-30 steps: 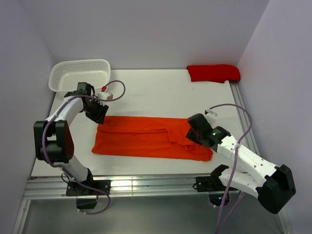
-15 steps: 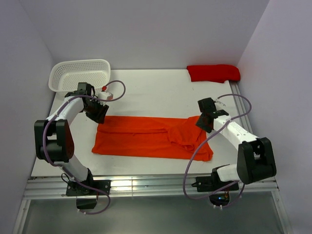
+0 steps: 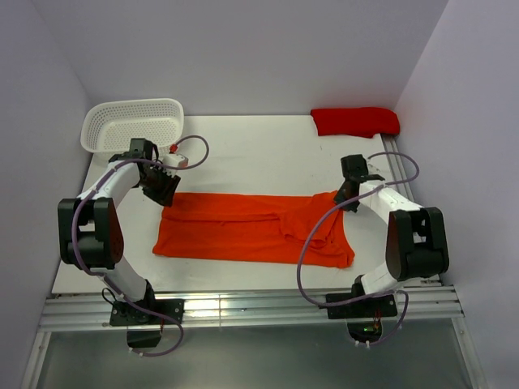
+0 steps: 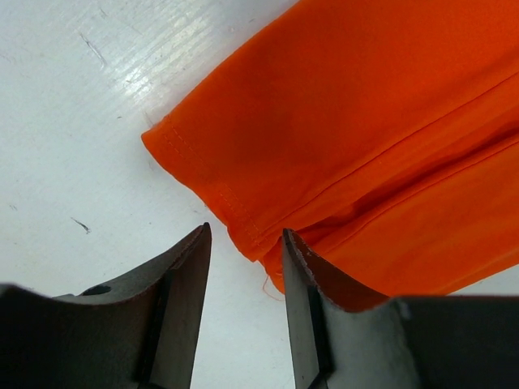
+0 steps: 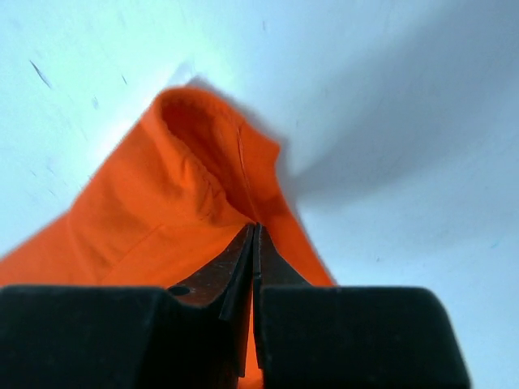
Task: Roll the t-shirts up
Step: Fold the tshirt
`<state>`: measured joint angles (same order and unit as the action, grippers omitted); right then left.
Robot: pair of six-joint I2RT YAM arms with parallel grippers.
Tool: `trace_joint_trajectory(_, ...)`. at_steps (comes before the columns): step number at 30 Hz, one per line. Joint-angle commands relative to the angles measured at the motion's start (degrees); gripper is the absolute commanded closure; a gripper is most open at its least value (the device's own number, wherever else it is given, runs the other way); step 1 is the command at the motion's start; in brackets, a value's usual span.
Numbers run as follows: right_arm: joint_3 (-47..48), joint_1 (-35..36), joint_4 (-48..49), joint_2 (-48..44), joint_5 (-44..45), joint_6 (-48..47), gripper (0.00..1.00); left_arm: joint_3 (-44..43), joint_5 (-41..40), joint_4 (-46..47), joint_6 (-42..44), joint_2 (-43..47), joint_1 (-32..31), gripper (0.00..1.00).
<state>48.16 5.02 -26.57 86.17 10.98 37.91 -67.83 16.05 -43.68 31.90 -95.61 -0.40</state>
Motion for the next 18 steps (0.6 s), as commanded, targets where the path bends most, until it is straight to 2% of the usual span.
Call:
trace_joint_trajectory(1, 4.4, -2.5, 1.5, 0.7, 0.1, -2.8, 0.94, 1.0, -1.0, 1.6, -0.3, -0.2, 0.2, 0.55)
trace_joint_trajectory(5, 6.2, -3.3, 1.2, 2.2, -0.4, -3.7, 0.91, 1.4, -1.2, 1.7, -0.3, -0.1, 0.2, 0.56)
trace_joint_trajectory(10, 4.5, -3.3, 1.8, 0.7, -1.6, -3.6, 0.68, 1.4, -1.4, 1.6, -0.5, 0.1, 0.2, 0.55)
trace_joint_trajectory(18, -2.6, -3.2, 0.9, -7.6, -4.9, -4.0, 0.51, 1.6, -2.3, 2.5, -1.3, 1.4, 0.2, 0.52)
